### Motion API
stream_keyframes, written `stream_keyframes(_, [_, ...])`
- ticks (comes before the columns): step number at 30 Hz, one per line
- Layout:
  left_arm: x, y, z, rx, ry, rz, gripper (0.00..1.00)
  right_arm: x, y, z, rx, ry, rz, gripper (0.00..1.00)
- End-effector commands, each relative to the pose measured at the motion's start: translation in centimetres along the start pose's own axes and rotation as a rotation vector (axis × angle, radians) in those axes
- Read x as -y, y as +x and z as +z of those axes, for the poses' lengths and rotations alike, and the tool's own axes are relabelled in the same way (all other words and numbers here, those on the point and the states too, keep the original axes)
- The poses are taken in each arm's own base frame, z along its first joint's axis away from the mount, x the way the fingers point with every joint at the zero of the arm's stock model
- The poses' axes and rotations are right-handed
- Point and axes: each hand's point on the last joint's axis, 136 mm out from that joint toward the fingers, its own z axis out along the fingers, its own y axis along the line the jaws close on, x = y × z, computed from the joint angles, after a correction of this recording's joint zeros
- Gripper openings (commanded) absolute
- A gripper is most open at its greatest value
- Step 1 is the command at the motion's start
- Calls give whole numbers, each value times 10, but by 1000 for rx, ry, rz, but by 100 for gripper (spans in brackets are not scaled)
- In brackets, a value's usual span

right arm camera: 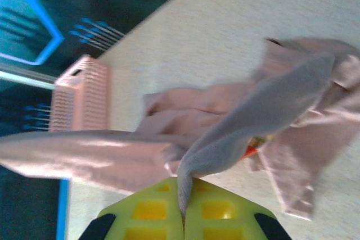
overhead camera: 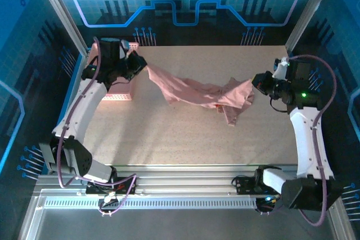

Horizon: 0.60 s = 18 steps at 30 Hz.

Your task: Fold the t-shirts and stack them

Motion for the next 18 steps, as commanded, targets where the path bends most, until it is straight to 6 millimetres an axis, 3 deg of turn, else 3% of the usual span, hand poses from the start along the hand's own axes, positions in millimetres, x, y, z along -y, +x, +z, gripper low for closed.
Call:
stream_keyframes(1, [47,-37,-34,141,97,110,0,-45,-20,-37,103,-71,-38,0])
stream_keyframes(5, [92,-65,-74,270,165,231,0,-84,-49,-85,227,-89,-124,0])
stream_keyframes(9, [116,-82,-116,379,193,307,0,-119,-69,-128,326,-137,-190,0])
stream_keyframes(13, [142,-81,-158,465,272,379,0,-153,-75,-166,382,-212,-238,0])
stream_keyframes(18, [180,-76,-209,530,379,450,0,-198,-76,-226,473,-321,-313,0])
